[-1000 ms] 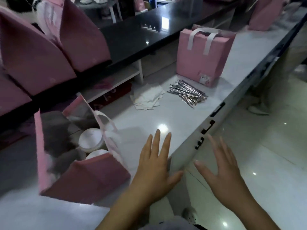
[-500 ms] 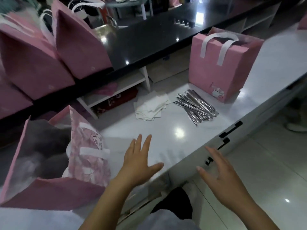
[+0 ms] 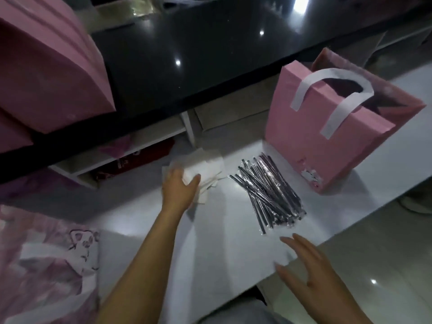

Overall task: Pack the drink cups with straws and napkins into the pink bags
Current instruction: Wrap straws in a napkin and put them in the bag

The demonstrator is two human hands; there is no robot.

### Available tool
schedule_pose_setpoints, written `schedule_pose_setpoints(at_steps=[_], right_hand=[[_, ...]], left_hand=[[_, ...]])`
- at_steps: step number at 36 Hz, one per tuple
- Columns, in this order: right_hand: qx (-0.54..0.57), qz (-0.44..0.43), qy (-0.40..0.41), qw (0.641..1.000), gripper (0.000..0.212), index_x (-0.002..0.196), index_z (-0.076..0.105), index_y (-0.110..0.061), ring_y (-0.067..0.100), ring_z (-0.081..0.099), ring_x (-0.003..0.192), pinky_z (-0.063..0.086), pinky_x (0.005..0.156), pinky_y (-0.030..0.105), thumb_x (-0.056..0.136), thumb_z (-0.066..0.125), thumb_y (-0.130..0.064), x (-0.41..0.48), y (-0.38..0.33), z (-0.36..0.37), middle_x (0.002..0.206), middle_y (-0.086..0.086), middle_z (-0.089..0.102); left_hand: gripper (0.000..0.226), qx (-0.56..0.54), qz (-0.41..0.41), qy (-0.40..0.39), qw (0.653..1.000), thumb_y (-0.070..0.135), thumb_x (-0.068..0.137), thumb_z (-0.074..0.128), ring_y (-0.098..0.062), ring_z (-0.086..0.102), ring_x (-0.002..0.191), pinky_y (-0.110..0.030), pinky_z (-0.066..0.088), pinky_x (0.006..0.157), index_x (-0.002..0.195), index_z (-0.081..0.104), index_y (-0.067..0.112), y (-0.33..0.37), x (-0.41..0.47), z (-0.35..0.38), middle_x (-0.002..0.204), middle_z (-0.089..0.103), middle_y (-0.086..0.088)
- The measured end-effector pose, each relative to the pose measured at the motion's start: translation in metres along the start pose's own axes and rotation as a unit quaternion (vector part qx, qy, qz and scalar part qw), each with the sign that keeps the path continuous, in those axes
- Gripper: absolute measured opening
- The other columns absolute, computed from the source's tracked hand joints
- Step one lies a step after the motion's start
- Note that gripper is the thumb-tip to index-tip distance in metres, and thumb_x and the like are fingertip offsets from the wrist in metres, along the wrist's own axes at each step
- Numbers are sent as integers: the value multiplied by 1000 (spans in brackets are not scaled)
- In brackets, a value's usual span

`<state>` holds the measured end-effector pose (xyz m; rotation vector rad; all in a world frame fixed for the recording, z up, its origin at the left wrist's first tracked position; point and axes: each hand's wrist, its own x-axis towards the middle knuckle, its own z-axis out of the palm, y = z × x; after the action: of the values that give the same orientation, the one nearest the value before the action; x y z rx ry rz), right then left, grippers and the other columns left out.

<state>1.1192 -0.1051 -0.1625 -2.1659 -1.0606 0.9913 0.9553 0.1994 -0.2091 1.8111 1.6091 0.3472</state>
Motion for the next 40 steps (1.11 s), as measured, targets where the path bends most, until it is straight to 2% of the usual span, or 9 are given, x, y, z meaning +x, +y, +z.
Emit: schedule_pose_setpoints(at_steps=[6, 13, 17, 20, 24, 27, 30, 35, 40], right_hand=[[29, -3, -18, 999, 47, 127, 55, -46, 2, 39, 136, 31, 109, 25, 87, 73, -31, 39, -4, -19, 145, -20, 41], [14, -26, -56, 998, 43, 127, 57, -42, 2, 37, 136, 29, 110, 24, 89, 72, -28, 84, -12, -35, 143, -21, 43], [-2, -60, -86, 994, 43, 126, 57, -44, -2, 41, 132, 35, 105, 21, 89, 72, -28, 109, -17, -41, 142, -23, 42], [-7, -97, -116, 988, 43, 125, 58, -43, -1, 42, 132, 38, 94, 4, 88, 72, -27, 124, -21, -45, 142, -20, 45], [-12, -152, -142, 978, 38, 125, 62, -34, 0, 45, 131, 36, 112, 26, 89, 72, -23, 146, -33, -55, 140, -18, 49], [25, -198, -149, 969, 39, 116, 60, -44, -15, 46, 122, 33, 104, 8, 89, 73, -20, 156, -48, -62, 126, -36, 52], [81, -201, -166, 962, 49, 120, 56, -53, -22, 46, 117, 33, 90, -4, 87, 76, -23, 164, -61, -66, 123, -46, 50], [229, -131, -307, 914, 67, 135, 53, -45, -1, 59, 119, 50, 94, 23, 77, 82, -29, 172, -85, -70, 132, -17, 61], [384, -130, -344, 847, 24, 96, 79, -20, 16, 72, 86, 57, 70, 25, 74, 80, -11, 166, -99, -77, 98, 6, 77]], left_hand=[[63, 10, -77, 46, 996, 39, 89, 70, -39, 49, 124, -47, 42, 105, 144, 50, 15, 3, 37, 0, 133, 56, -19], [38, -16, -76, 84, 993, 29, 88, 73, -36, 58, 108, -47, 50, 96, 123, 68, 14, -2, 48, 5, 110, 65, -14], [27, -129, -87, 122, 980, 24, 90, 71, -25, 65, 93, -33, 54, 80, 115, 70, 13, -3, 39, 11, 100, 68, -6], [17, -221, -104, 144, 959, 22, 90, 72, -17, 68, 85, -22, 52, 71, 106, 72, 16, 2, 27, 9, 93, 71, 1], [9, -306, -111, 175, 929, 16, 88, 75, -7, 69, 77, -21, 55, 68, 88, 72, 26, 20, -6, -1, 82, 74, 9], [19, -353, -108, 179, 912, 12, 86, 77, 1, 67, 68, -13, 52, 59, 88, 72, 30, 39, -45, -5, 76, 73, 14], [20, -373, -115, 141, 910, 12, 83, 80, -9, 65, 72, -24, 58, 72, 95, 76, 28, 58, -84, -8, 75, 69, 9], [17, -411, -58, 25, 909, 30, 75, 80, -21, 71, 86, -28, 57, 76, 91, 78, 26, 92, -137, -17, 91, 75, -1], [9, -446, -62, 27, 892, 14, 82, 78, -28, 71, 88, -36, 60, 76, 90, 76, 14, 109, -156, -11, 94, 74, -12]])
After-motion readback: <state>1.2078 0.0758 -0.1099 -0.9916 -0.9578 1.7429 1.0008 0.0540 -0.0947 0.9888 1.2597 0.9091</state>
